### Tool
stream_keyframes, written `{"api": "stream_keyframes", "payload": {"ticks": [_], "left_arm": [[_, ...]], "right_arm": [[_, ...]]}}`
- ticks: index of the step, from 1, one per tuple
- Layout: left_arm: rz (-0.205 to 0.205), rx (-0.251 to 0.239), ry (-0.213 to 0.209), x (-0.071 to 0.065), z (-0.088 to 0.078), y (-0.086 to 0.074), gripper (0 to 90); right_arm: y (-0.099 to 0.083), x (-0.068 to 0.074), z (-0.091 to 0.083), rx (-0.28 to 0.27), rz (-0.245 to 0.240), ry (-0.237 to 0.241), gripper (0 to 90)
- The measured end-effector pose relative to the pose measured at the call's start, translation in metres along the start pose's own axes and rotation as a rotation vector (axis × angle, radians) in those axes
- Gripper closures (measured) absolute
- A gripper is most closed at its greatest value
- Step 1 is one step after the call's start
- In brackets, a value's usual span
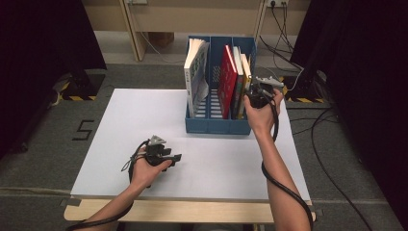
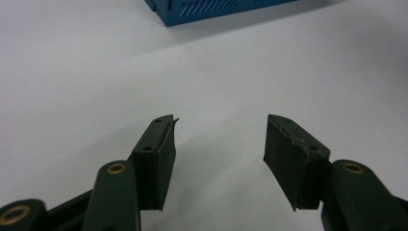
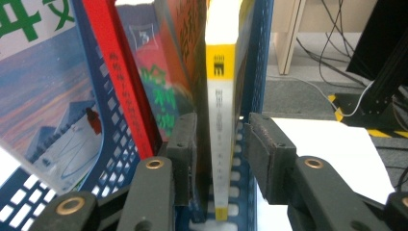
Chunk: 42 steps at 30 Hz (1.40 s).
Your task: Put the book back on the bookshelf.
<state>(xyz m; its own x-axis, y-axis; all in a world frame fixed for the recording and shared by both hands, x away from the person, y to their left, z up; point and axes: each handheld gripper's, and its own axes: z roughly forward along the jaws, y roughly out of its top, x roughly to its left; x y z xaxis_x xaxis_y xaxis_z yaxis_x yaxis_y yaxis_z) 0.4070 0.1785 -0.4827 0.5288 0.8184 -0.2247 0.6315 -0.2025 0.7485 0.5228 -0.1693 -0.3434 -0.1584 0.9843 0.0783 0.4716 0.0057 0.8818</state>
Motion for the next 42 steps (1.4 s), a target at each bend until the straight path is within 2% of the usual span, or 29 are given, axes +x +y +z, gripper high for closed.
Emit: {"api": "stream_keyframes", "payload": {"ticks": [10,13,17,23,25,26,31,42], "left_arm": [[-0.012,-0.012,0.017,0.013,-0.012,-0.002,44.1],[-0.021,-0.021,0.021,0.017,-0.015,-0.003,44.0],[-0.022,-0.03,0.031,0.021,-0.02,-0.004,44.0],[-0.029,-0.045,0.039,0.028,-0.026,-0.007,44.0],[-0.033,-0.05,0.043,0.031,-0.029,-0.008,44.0],[-0.034,-0.048,0.044,0.032,-0.03,-0.008,44.0],[-0.04,-0.061,0.052,0.038,-0.036,-0.011,44.0],[-0.057,-0.076,0.079,0.052,-0.048,-0.019,43.8]], "right_arm": [[-0.024,-0.01,-0.018,0.015,0.022,0.007,63.8],[-0.034,-0.01,-0.026,0.026,0.01,0.001,63.6],[-0.047,-0.013,-0.034,0.031,0.018,0.002,63.6],[-0.062,-0.017,-0.045,0.044,0.047,0.008,63.4],[-0.066,-0.02,-0.049,0.04,0.04,0.006,63.5],[-0.068,-0.02,-0.051,0.045,0.055,0.008,63.5],[-0.081,-0.026,-0.056,0.043,0.048,-0.004,63.4],[-0.11,-0.037,-0.068,0.054,0.073,-0.006,62.9]]}}
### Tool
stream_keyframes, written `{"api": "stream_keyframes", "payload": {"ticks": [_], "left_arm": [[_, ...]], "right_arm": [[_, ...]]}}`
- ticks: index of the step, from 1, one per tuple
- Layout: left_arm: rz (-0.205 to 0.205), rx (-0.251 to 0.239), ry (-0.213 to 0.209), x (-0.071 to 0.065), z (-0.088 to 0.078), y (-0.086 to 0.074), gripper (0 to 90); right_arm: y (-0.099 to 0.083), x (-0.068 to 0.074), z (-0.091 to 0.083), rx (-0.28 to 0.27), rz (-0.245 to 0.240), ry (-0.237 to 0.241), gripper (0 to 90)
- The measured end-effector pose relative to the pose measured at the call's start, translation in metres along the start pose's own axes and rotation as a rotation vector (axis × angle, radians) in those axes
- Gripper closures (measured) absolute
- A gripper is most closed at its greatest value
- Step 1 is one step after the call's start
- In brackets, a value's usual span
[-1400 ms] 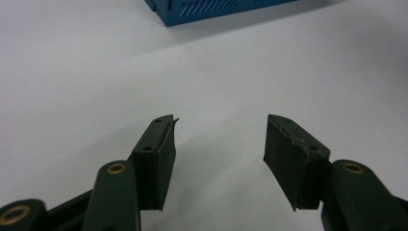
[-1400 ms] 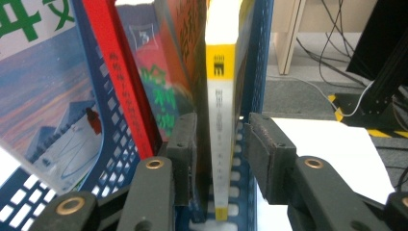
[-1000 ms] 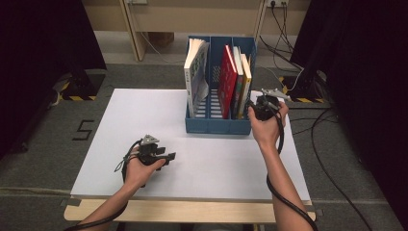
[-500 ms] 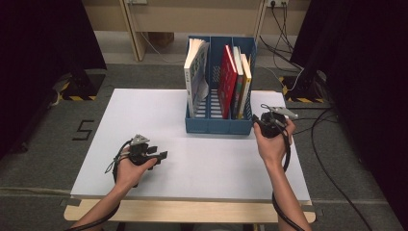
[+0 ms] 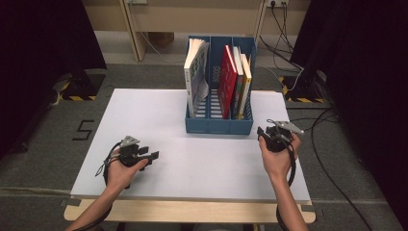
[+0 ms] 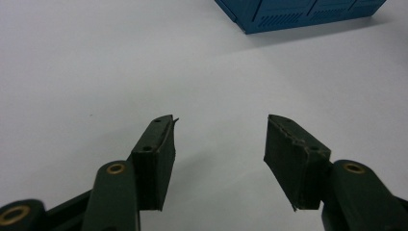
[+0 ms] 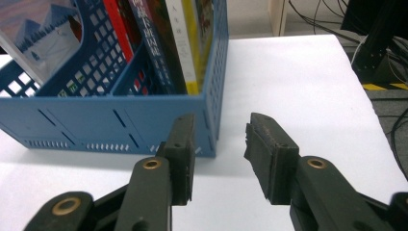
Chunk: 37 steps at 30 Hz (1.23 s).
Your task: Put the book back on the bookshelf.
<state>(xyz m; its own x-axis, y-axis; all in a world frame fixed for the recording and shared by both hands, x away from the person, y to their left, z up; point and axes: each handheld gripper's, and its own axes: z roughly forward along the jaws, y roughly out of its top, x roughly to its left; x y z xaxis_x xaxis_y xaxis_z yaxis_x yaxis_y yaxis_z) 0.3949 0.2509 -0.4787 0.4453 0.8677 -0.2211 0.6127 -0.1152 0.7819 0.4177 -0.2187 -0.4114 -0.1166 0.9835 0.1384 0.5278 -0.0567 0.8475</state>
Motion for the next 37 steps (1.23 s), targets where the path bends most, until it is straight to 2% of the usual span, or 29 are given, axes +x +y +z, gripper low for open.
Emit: {"api": "stream_keyframes", "payload": {"ticks": [4,13,17,23,28,32,37], "left_arm": [[-0.004,-0.007,0.01,0.006,-0.004,-0.002,43.8],[-0.041,-0.021,0.07,0.026,-0.012,-0.012,43.6],[-0.051,-0.034,0.094,0.037,-0.015,-0.018,43.6],[-0.085,-0.073,0.119,0.052,-0.019,-0.025,43.4],[-0.087,-0.083,0.125,0.053,-0.019,-0.027,43.1],[-0.091,-0.088,0.123,0.053,-0.019,-0.028,42.6],[-0.091,-0.098,0.13,0.053,-0.02,-0.027,42.1]], "right_arm": [[-0.011,-0.007,-0.004,0.002,0.014,-0.002,62.2],[-0.041,-0.025,-0.008,0.023,0.047,-0.031,61.7],[-0.055,-0.032,-0.009,0.01,0.059,-0.048,61.7],[-0.069,-0.039,-0.01,0.002,0.083,-0.065,61.6],[-0.076,-0.042,-0.013,-0.007,0.101,-0.068,61.3],[-0.079,-0.042,-0.018,-0.044,0.138,-0.05,60.6],[-0.078,-0.039,-0.022,-0.064,0.145,-0.036,59.5]]}}
